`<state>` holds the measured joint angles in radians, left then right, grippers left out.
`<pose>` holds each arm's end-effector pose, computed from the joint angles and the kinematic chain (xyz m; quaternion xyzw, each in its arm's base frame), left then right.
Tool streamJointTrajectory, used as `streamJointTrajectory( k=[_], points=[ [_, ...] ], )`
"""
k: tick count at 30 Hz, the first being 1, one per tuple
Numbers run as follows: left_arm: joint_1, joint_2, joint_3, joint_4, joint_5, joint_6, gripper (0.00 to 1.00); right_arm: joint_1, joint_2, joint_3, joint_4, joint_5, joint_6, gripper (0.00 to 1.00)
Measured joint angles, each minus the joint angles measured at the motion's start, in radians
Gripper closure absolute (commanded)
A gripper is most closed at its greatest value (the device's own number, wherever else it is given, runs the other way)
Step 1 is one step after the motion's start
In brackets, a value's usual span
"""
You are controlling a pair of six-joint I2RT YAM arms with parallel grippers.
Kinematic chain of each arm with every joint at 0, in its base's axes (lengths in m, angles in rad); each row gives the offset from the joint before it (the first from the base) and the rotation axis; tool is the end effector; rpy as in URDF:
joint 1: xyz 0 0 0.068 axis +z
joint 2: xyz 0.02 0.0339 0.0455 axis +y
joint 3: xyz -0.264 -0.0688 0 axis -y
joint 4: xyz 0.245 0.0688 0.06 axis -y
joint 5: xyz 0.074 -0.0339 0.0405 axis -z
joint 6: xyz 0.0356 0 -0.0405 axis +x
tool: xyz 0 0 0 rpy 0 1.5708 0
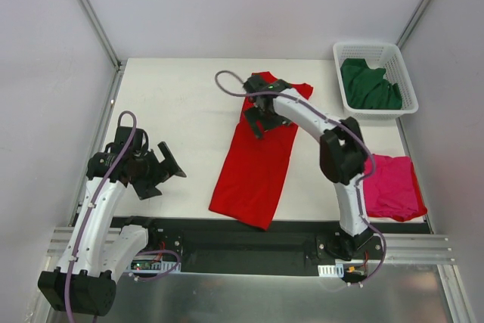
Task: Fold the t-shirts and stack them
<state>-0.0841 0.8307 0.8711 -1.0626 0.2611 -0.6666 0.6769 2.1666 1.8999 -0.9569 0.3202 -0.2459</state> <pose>0.1396 -0.0210 0.2858 -0.2403 0.9244 -0.2150 0.2039 0.3632 0.2775 0.2240 -0.4082 0.8830 -0.1169 0.2001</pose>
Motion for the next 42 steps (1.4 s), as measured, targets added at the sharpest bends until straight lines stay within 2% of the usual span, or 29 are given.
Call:
streamJointTrajectory(
  k=[3,6,9,16,20,24,34,42],
  points=[
    [0.000,0.000,0.000,0.002,0.000,0.000,0.01,-0.069,-0.153,-0.195,0.079,-0.139,0.339,0.04],
    [0.000,-0.002,0.001,0.002,0.000,-0.001,0.01,-0.116,-0.180,-0.304,0.127,-0.225,0.613,0.04],
    [0.000,-0.008,0.001,0.002,0.000,-0.001,0.01,-0.105,-0.092,-0.292,0.180,-0.312,0.814,0.04],
    [0.000,-0.042,0.000,0.002,0.000,-0.003,0.01,-0.046,0.036,-0.109,0.202,-0.401,1.066,0.04],
    [0.000,-0.047,0.000,0.002,0.000,-0.003,0.01,-0.025,0.116,0.053,0.156,-0.415,1.098,0.04],
    [0.000,-0.045,0.000,0.002,0.000,-0.003,0.01,-0.023,0.173,0.127,0.103,-0.418,1.075,0.04],
    [0.000,-0.036,0.000,0.002,-0.002,-0.002,0.01,-0.025,0.192,0.104,-0.041,-0.404,0.951,0.04],
    [0.000,-0.036,0.000,0.003,-0.003,-0.002,0.01,-0.032,0.153,0.012,-0.136,-0.346,0.845,0.04]
  ],
)
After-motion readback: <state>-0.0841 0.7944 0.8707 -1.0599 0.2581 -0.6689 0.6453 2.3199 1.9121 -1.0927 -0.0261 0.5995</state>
